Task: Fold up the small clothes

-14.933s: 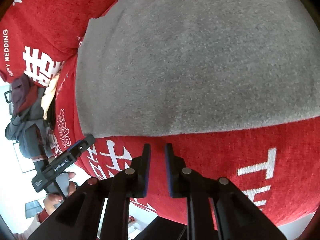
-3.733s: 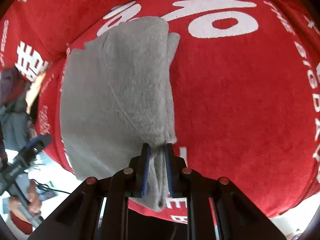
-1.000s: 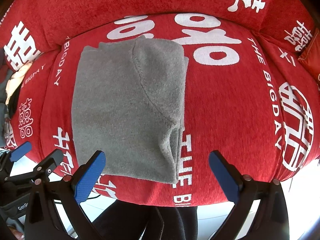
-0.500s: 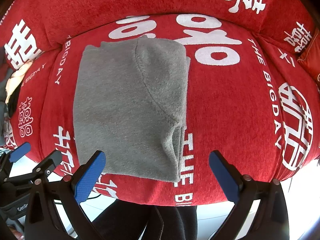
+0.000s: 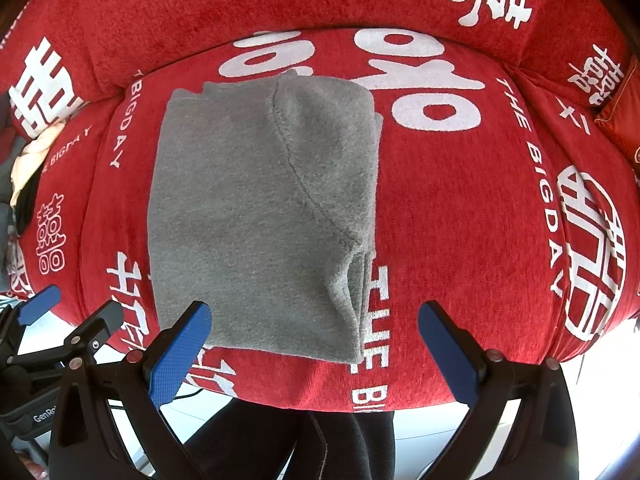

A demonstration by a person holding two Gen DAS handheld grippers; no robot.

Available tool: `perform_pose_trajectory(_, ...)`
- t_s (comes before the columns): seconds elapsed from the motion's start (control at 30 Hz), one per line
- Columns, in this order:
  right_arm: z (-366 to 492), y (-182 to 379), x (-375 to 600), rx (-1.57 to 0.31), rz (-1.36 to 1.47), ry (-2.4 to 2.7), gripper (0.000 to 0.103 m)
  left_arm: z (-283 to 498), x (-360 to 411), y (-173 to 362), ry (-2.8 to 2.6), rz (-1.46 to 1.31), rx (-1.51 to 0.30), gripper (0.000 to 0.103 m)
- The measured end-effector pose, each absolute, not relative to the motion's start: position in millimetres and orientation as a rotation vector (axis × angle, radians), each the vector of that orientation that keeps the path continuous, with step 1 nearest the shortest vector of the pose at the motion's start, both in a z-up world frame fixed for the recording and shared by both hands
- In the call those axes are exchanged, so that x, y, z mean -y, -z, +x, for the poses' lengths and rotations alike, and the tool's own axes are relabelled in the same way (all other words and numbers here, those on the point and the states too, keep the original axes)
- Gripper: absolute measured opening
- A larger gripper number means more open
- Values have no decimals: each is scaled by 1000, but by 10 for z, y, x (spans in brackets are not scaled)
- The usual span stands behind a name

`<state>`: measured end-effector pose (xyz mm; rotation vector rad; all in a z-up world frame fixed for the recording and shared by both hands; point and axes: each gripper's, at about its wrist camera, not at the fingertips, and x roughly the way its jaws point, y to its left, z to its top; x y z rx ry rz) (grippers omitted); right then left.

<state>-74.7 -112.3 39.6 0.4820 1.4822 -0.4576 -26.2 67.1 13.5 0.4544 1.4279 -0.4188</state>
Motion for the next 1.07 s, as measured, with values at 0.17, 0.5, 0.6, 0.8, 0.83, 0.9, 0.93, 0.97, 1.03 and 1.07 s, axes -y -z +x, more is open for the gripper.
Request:
perform_pose_trajectory(0.17,-743,-394,1118,-1483,480,460,103,-261,-671,-136,418,453,-1428,103)
perform_pose_trajectory(0.5,-738,-396,1126,-1482,483,466,103,-246,-670,-131,417,455,-1428,103)
perform_pose_trajectory(0.6,-736,-395,1130,-1482,482,467,103,-245,-670,-131,415,457,-1427,103)
perform_pose_trajectory(0.8,-726,-395,1138,-1483,480,468,103,-223,-664,-109,409,458,-1429,103)
perform_pose_trajectory(0.83,-727,-395,1139,-1483,480,468,103,-219,-665,-104,407,460,-1428,103)
perform_pose_trajectory(0.9,-728,-394,1138,-1483,480,469,103,-216,-662,-103,404,466,-1418,103)
perform_pose_trajectory(0.93,-729,-394,1136,-1483,480,470,103,-217,-666,-107,405,466,-1410,103)
perform_pose_trajectory(0.97,-731,-390,1135,-1484,480,471,103,-221,-665,-125,410,465,-1392,103)
perform_pose_trajectory(1.03,-734,-384,1135,-1485,481,474,103,-222,-667,-150,419,461,-1373,103)
perform_pose_trajectory(1.07,-737,-381,1129,-1485,481,477,103,-222,-664,-156,426,458,-1371,103)
